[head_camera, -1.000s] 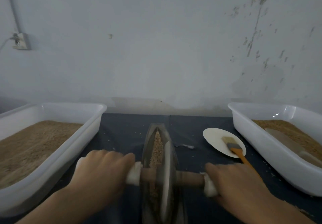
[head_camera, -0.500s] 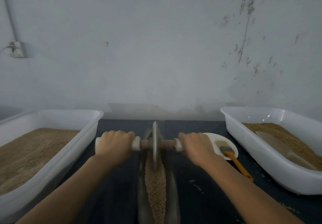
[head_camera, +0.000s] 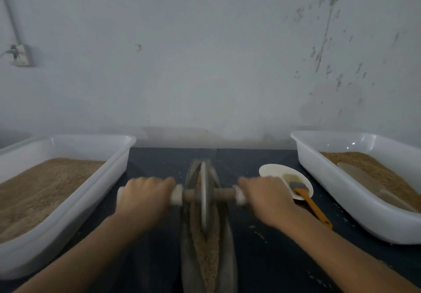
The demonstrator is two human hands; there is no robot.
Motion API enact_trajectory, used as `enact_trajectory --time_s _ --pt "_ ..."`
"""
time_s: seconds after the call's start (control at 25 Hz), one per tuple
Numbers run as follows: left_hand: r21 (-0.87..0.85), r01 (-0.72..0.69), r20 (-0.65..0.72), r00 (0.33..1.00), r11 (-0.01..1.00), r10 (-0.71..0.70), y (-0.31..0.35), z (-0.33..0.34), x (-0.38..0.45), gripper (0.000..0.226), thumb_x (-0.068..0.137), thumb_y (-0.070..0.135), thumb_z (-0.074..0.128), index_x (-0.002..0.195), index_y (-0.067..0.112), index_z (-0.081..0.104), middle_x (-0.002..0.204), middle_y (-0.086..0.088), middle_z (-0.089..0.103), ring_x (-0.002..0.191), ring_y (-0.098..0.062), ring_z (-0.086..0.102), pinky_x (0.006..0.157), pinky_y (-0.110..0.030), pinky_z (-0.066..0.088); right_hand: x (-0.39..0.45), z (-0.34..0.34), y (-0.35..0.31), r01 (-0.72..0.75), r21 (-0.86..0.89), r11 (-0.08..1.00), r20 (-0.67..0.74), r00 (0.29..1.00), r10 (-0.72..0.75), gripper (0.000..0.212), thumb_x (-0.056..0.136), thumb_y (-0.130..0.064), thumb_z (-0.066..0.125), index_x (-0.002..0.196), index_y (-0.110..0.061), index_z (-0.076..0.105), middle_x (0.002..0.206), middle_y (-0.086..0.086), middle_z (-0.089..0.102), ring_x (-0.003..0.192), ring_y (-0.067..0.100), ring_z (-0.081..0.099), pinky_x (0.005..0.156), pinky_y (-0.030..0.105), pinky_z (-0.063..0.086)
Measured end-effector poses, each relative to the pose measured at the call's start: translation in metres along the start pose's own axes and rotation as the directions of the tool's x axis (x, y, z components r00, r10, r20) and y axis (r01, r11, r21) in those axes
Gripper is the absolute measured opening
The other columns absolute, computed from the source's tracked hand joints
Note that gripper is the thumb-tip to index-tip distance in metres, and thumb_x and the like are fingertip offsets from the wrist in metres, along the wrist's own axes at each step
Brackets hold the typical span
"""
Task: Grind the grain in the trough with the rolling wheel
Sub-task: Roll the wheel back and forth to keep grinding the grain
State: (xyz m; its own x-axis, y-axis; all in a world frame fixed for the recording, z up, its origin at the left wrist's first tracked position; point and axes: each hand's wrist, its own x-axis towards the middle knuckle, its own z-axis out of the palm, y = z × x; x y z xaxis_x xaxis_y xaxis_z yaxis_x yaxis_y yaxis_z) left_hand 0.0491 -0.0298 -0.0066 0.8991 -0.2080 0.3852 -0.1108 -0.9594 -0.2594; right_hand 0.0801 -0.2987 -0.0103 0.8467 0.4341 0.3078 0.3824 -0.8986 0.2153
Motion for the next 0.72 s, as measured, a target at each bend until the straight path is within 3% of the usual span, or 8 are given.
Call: enact_trajectory --time_s 0.2,0.28,0.36,0.44,0.52,0.6,0.64,0.72 --pt "0.065 0.047 -0.023 0.999 0.997 -0.046 0.003 0.002 0.041 0.016 0.085 0.038 0.056 0.094 0.029 0.046 0.087 0.009 0.061 0.074 -0.016 0.056 0.061 -0.03 0.034 0.039 0.008 0.002 -0.095 0.0 0.995 0.021 0.995 0.095 0.023 0.085 -0.036 0.061 0.098 -0.024 0.046 0.097 0.002 0.066 0.085 0.029 0.061 0.063 0.034 0.036" --pt "0.018 0.035 -0.02 0.999 0.999 -0.035 0.005 0.001 0.008 0.024 0.083 0.042 0.059 0.084 0.034 0.036 0.075 0.013 0.051 0.064 -0.009 0.044 0.058 -0.027 0.029 0.004 0.002 0.001 -0.023 0.015 1.0 0.03 0.999 0.022 0.024 0.083 -0.036 0.062 0.095 -0.024 0.045 0.092 -0.001 0.065 0.078 0.023 0.061 0.064 0.036 0.045" --pt "-0.043 -0.036 -0.051 0.998 0.998 0.034 0.004 -0.009 -0.034 0.038 0.075 0.044 0.066 0.073 0.036 0.029 0.063 0.015 0.041 0.053 -0.003 0.036 0.05 -0.023 0.022 -0.042 -0.013 -0.003 0.114 -0.035 0.993 -0.102 0.988 -0.117 0.034 0.067 -0.032 0.076 0.085 -0.024 0.049 0.072 -0.002 0.061 0.058 0.018 0.058 0.051 0.038 0.046" --pt "-0.085 -0.173 -0.144 0.977 0.981 0.16 0.0 -0.026 -0.062 0.053 0.054 0.038 0.08 0.067 0.036 0.028 0.052 0.016 0.037 0.041 -0.003 0.033 0.045 -0.018 0.008 -0.074 -0.03 -0.005 0.197 -0.055 0.979 -0.251 0.946 -0.205 0.048 0.039 -0.021 0.084 0.069 -0.023 0.047 0.052 -0.004 0.048 0.039 0.015 0.044 0.034 0.025 0.023" --pt "-0.078 -0.197 -0.17 0.968 0.977 0.182 -0.003 -0.034 -0.071 0.056 0.041 0.033 0.083 0.065 0.034 0.033 0.049 0.014 0.039 0.037 -0.009 0.041 0.045 -0.018 0.005 -0.085 -0.035 -0.007 0.163 -0.018 0.986 -0.216 0.963 -0.163 0.058 0.029 -0.022 0.084 0.066 -0.026 0.039 0.048 -0.008 0.04 0.034 0.012 0.037 0.037 0.018 0.009" --pt "0.022 -0.156 -0.057 0.986 0.987 0.157 0.002 -0.03 -0.059 0.046 0.05 0.038 0.078 0.07 0.034 0.037 0.055 0.013 0.046 0.045 -0.012 0.051 0.045 -0.023 0.013 -0.072 -0.021 -0.006 0.119 -0.004 0.993 -0.065 0.991 -0.119 0.053 0.048 -0.032 0.082 0.073 -0.03 0.035 0.057 -0.009 0.048 0.044 0.013 0.047 0.036 0.028 0.032" --pt "0.072 -0.116 -0.037 0.992 0.991 0.119 0.005 -0.021 -0.043 0.04 0.061 0.041 0.073 0.074 0.034 0.036 0.062 0.013 0.049 0.055 -0.012 0.055 0.047 -0.026 0.018 -0.053 -0.011 -0.004 0.068 -0.052 0.996 -0.031 0.997 -0.07 0.042 0.064 -0.036 0.075 0.079 -0.03 0.036 0.068 -0.007 0.056 0.055 0.016 0.054 0.047 0.035 0.044" --pt "0.092 0.005 -0.019 1.0 0.996 -0.003 0.004 -0.003 -0.004 0.027 0.08 0.04 0.061 0.083 0.033 0.035 0.078 0.012 0.056 0.072 -0.014 0.059 0.054 -0.029 0.029 -0.007 0.003 0.0 -0.03 -0.057 0.998 -0.001 1.0 0.03 0.025 0.082 -0.036 0.062 0.089 -0.028 0.04 0.086 -0.003 0.064 0.073 0.022 0.06 0.062 0.036 0.046"
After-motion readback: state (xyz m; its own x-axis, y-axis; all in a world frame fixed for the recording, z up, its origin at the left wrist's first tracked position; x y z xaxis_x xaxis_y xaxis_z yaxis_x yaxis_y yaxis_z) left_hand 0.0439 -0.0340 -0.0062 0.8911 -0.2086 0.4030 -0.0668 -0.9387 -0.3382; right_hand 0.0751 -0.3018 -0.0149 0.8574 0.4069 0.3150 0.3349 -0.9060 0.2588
